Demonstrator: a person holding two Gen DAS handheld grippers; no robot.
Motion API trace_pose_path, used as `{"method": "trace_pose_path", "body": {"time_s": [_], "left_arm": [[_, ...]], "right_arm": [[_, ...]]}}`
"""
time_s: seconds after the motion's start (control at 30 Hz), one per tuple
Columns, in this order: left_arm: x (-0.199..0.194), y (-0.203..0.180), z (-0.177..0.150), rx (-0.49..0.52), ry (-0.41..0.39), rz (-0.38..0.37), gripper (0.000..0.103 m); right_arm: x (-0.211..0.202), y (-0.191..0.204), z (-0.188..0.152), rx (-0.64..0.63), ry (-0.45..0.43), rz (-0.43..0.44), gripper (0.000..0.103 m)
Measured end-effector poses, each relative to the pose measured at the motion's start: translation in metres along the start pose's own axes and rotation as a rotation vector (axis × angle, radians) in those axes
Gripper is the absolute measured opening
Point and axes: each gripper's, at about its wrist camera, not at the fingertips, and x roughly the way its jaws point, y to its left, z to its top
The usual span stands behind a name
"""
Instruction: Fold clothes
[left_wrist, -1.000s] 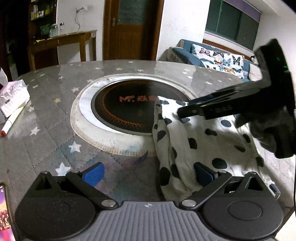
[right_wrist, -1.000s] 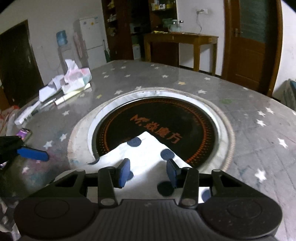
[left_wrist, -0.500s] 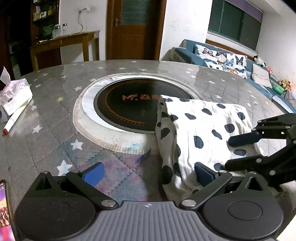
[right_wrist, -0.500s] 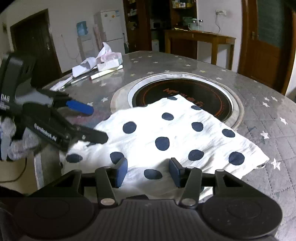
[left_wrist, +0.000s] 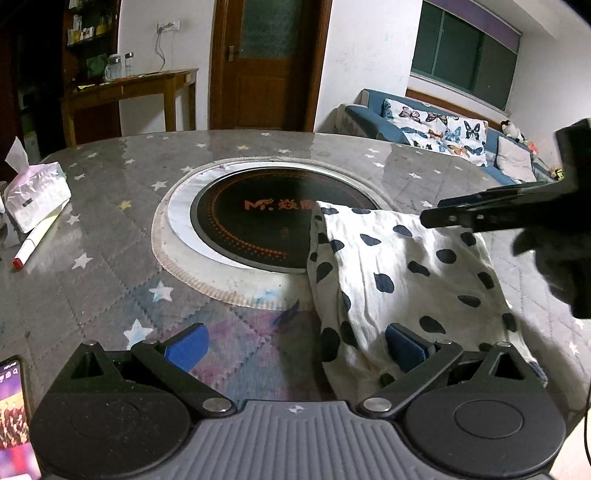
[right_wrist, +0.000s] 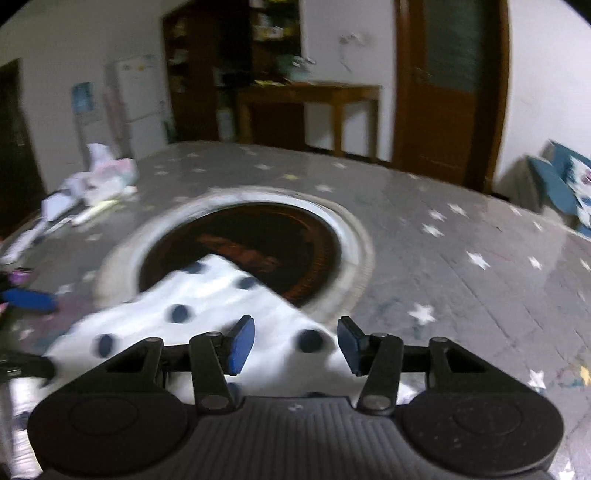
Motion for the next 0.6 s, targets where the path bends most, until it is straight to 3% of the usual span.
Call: {"method": "trace_pose_path", "body": {"time_s": [0.3,0.6], "left_arm": [[-0.021,-0.002,-0.007,0.012,0.001,-0.017,0.103],[-0.045,-0.011,-0.022,0.129,-0.004,-0.08,0.103]], "right_arm": [[0.011,-0.016,-0.01,0.03,0.052,0.005,0.049],[0.008,-0.029,-0.009,0.058,0.049,-0.01,0.049]]}}
